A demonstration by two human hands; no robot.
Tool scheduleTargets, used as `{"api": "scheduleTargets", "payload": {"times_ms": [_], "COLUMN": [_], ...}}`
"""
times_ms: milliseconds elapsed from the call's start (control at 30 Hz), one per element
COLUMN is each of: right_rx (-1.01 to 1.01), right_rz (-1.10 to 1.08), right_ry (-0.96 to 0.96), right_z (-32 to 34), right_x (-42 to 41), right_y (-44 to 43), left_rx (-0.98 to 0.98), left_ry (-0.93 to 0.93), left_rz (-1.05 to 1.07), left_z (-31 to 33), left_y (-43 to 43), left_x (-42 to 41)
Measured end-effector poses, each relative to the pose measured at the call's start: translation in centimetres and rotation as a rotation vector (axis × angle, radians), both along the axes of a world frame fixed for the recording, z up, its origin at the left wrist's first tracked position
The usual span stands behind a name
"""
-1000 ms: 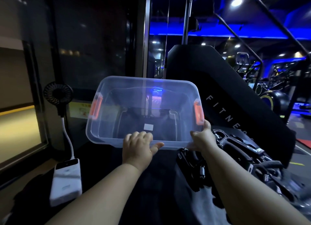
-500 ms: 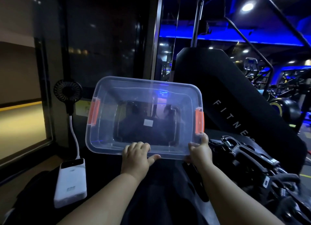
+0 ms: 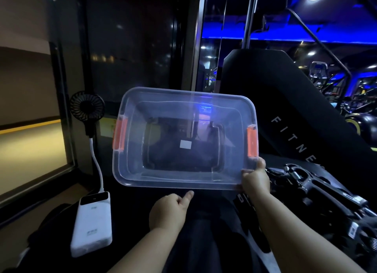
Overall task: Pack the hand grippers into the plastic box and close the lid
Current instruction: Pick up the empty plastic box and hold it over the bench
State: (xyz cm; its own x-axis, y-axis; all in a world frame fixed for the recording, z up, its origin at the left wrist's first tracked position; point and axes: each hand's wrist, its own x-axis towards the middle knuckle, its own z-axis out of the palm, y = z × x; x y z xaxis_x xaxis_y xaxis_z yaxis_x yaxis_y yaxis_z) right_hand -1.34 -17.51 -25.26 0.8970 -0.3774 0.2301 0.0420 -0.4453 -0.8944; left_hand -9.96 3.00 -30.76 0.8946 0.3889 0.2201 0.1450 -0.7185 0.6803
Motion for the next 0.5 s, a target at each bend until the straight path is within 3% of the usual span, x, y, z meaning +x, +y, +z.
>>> {"api": "scheduleTargets", "payload": {"times_ms": [200, 500], "right_rx": [0.018, -0.112], "right_rz": [0.001, 0.006], "right_ry": [-0.004, 0.119], "right_z": [-0.8, -0.8], "right_x": [-0.4, -2.1], "right_y": [-0.1, 0.0], "left_rx": [-0.794, -1.350], "left_ry": [-0.068, -0.291], "left_rz": [0.047, 0.121], "left_z": [0.6, 0.2], "left_y": [-0.9, -2.5], "left_x": [0.5, 1.3]}}
